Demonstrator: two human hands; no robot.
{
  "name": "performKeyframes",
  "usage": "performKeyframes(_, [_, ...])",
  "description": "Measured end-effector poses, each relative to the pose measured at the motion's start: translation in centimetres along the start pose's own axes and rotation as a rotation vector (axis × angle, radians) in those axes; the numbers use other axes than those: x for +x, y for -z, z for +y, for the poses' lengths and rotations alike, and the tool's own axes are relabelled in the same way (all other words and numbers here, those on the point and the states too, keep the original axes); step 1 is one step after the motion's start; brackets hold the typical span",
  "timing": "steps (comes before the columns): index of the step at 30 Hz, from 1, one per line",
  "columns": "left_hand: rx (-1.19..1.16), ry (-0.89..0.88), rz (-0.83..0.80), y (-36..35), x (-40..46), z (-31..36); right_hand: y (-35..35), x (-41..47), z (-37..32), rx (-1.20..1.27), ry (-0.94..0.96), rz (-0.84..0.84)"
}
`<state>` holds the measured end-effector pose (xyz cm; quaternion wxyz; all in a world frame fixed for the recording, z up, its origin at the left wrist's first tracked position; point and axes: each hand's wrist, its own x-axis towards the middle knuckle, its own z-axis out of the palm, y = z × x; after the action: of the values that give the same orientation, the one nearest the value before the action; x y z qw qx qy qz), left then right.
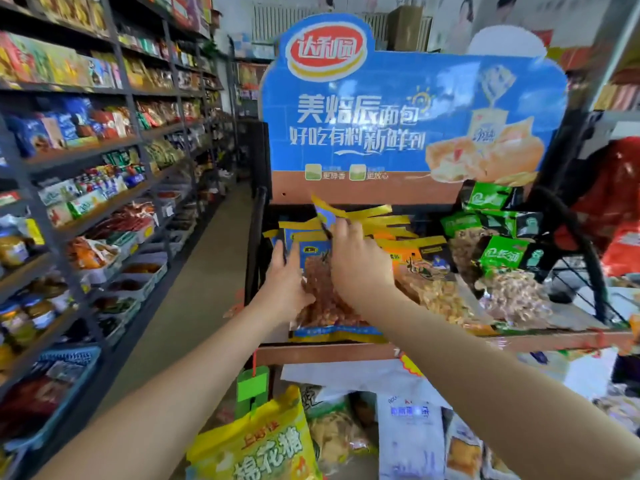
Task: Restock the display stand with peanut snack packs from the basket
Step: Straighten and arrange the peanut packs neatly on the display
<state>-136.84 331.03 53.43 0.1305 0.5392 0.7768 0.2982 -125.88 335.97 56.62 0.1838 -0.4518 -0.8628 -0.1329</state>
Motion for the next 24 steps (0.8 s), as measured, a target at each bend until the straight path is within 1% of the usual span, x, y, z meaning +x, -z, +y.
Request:
performKeyframes(2, [0.021, -0.122, 0.046, 0.0, -0.5, -1.0, -2.0, -0.3, -2.2, -0.034, 0.051, -0.151])
performKeyframes(4, [-0.018, -0.164, 0.096, 0.3, -1.2, -2.0, -2.8, 0.1, -3.2, -0.021, 0.125, -0.198])
performKeyframes(5, [-0.03, -0.2, 0.144, 0.6, -1.7, -2.5, -2.6, 0.3, -3.1, 0.034, 0.155, -0.207])
performKeyframes(6, [-0.028, -0.251, 0.173, 0.9, -1.9, -2.9, -2.4, 0.5, -2.7, 0.142, 0.166, -0.219])
performKeyframes(7, [-0.016, -0.295, 0.163, 1.1, -2.2, -3.2, -2.0, 0.7, -2.0, 0.275, 0.157, -0.243])
performKeyframes(8, [-0.014, -0.324, 0.127, 1.2, -2.2, -3.6, -1.7, 0.8, -0.9, 0.386, 0.135, -0.242])
performKeyframes(9, [-0.021, -0.331, 0.067, 1.2, -2.3, -3.8, -1.6, 0.7, 0.4, 0.435, 0.101, -0.2])
performKeyframes(10, [-0.026, -0.328, -0.001, 1.2, -2.5, -3.8, -1.7, 0.4, 1.7, 0.408, 0.043, -0.164])
performKeyframes(11, [-0.023, -0.326, -0.068, 0.9, -2.7, -3.7, -2.0, 0.0, 3.1, 0.356, -0.048, -0.186])
performKeyframes(12, [-0.007, -0.324, -0.126, 0.5, -2.8, -3.6, -2.2, -0.6, 4.1, 0.348, -0.157, -0.26])
performKeyframes(13, [0.019, -0.316, -0.176, 0.0, -3.0, -3.3, -2.6, -1.1, 4.8, 0.39, -0.249, -0.345])
performKeyframes(14, [0.05, -0.304, -0.21, -0.6, -3.1, -3.0, -3.1, -1.6, 5.1, 0.45, -0.301, -0.399])
performKeyframes(15, [0.081, -0.294, -0.219, -1.2, -3.2, -2.7, -3.6, -2.0, 4.9, 0.491, -0.311, -0.403])
performKeyframes(18, [0.194, -0.297, -0.18, -2.5, -2.9, -2.2, -4.9, -2.2, 3.6, 0.504, -0.281, -0.277])
performKeyframes(20, [0.246, -0.297, -0.197, -2.4, -2.3, -2.2, -5.7, -1.9, 3.1, 0.513, -0.29, -0.221])
performKeyframes(22, [0.286, -0.289, -0.198, -1.9, -1.7, -2.4, -6.5, -1.5, 3.0, 0.443, -0.236, -0.13])
performKeyframes(24, [0.398, -0.281, -0.177, -1.4, -1.3, -2.6, -6.6, -1.0, 3.1, 0.344, -0.145, -0.066])
